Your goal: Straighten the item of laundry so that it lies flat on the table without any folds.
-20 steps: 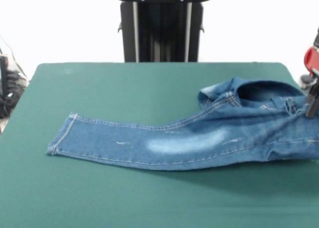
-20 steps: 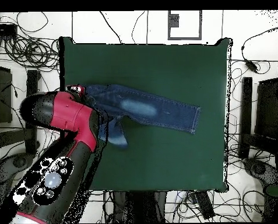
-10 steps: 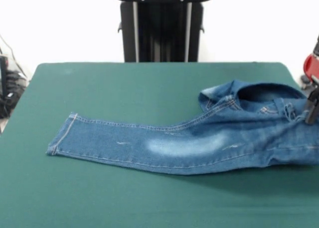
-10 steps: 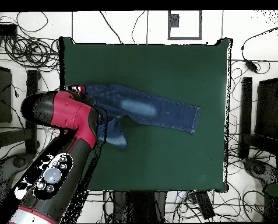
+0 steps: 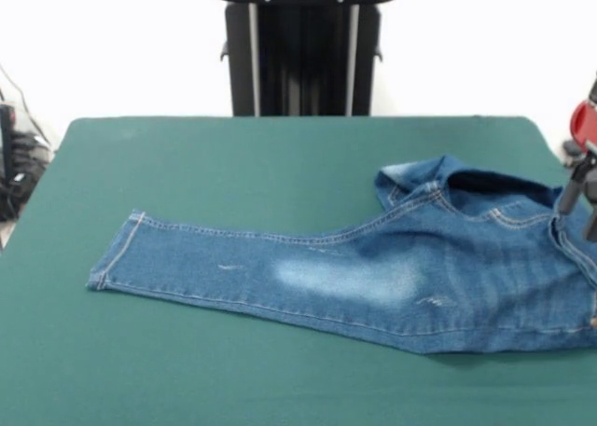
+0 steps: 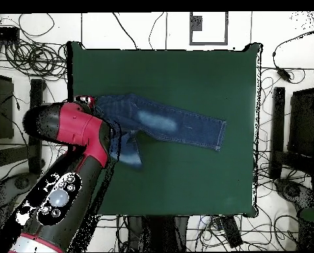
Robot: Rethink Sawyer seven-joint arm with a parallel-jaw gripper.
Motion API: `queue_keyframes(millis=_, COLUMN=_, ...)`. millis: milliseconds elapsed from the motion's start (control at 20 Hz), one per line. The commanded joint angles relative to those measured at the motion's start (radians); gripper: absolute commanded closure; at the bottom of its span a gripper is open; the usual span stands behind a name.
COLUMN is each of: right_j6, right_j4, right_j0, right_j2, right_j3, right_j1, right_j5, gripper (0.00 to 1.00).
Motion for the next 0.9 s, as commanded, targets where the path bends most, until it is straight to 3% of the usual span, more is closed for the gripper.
queue_keyframes(millis=50, right_j6=0.233, right_j4=0.006, right_j0=0.003, right_j2=0.048, right_j3=-0.005, right_j1=0.0, right_j5=-0.006, gripper=0.0)
queue_keyframes(millis=500, right_j6=0.241, right_j4=-0.024, right_j0=0.001, right_j2=0.01, right_j3=-0.004, right_j1=-0.013, right_j5=0.097, gripper=0.0)
queue_keyframes(millis=900, right_j6=0.012, right_j4=-0.08, right_j0=-0.032, right_j2=0.061, right_j3=0.249, right_j1=-0.231, right_j5=0.047, gripper=0.0)
